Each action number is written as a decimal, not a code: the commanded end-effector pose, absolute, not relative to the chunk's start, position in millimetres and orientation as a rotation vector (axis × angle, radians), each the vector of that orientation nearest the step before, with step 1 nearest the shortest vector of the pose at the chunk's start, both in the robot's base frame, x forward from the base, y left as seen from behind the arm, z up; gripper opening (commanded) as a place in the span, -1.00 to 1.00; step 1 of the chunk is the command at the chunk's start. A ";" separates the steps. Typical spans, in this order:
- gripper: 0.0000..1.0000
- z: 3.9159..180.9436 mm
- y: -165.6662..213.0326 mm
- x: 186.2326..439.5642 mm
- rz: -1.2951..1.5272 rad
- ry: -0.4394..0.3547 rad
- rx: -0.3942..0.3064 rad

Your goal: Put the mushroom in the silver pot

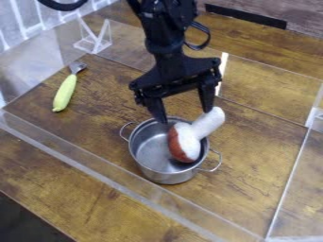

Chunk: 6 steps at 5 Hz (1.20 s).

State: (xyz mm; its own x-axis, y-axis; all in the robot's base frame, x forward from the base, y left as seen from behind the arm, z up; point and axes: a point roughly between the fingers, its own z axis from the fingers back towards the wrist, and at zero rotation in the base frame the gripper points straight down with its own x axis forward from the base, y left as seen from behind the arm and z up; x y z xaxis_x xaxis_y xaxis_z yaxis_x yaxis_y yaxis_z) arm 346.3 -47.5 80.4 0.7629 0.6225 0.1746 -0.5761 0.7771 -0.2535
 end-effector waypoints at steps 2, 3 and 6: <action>-1.00 91.7 -50.6 360.8 0.564 -0.294 -0.206; -1.00 95.9 -38.5 369.5 0.545 -0.292 -0.200; 1.00 86.2 -35.2 364.3 0.605 -0.284 -0.171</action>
State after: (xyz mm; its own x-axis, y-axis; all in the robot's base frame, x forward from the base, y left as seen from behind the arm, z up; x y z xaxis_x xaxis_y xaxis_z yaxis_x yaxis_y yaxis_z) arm 363.2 -34.9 77.0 0.7899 0.5830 0.1902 -0.5437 0.8092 -0.2225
